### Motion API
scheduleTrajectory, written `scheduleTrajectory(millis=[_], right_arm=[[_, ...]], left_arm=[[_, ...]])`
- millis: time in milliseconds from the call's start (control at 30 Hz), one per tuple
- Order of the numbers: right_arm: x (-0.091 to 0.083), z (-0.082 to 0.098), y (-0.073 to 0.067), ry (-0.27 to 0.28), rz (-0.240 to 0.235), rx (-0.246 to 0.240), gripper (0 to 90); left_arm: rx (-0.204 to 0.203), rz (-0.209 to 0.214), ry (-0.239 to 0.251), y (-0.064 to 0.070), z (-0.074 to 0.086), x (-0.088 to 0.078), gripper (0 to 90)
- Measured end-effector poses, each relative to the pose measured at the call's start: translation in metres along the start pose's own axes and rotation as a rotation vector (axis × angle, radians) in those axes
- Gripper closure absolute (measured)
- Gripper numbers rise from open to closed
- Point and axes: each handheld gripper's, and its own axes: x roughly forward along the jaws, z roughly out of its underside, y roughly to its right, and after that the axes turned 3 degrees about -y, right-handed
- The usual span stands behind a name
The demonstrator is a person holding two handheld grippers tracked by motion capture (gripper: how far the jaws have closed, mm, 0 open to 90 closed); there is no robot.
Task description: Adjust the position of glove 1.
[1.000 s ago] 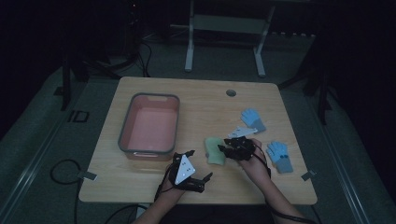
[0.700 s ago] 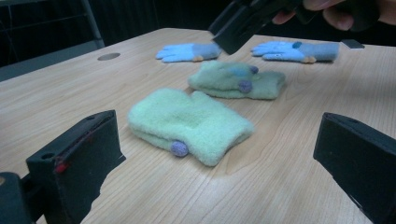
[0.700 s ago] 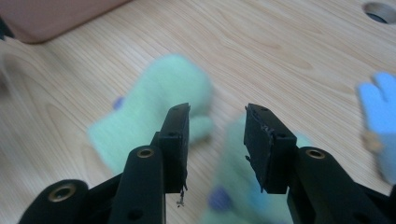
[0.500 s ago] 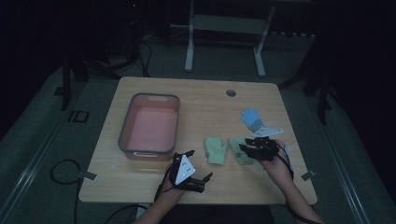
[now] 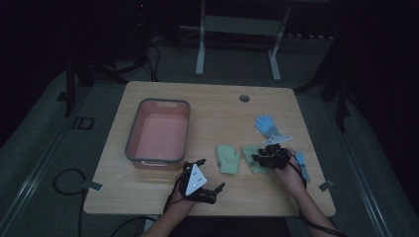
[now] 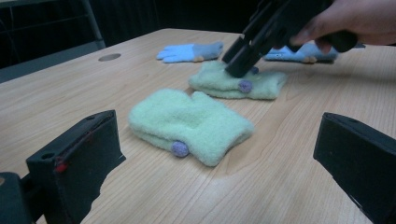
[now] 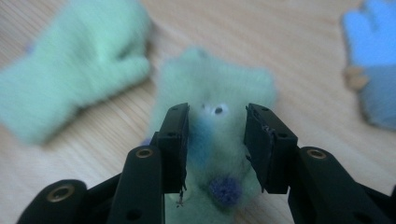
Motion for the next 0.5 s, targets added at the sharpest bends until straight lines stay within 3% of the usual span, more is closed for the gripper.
scheduleTrajectory(millis=[67, 200, 300, 500], right_arm=[[0.006, 0.002, 0.001, 0.000, -0.006, 0.011, 59.8], [0.007, 0.005, 0.001, 0.010, -0.018, 0.059, 72.8], [0.007, 0.004, -0.003, 0.009, 0.014, 0.072, 81.2], [-0.002, 0.001, -0.016, 0.042, 0.076, 0.121, 85.9]], left_arm=[[0.001, 0.000, 0.001, 0.000, 0.000, 0.000, 0.6], [0.002, 0.001, 0.001, 0.000, 0.000, 0.000, 0.7], [0.001, 0.002, -0.001, 0.000, 0.000, 0.000, 0.6], [0.003, 0.001, 0.001, 0.000, 0.000, 0.000, 0.7]])
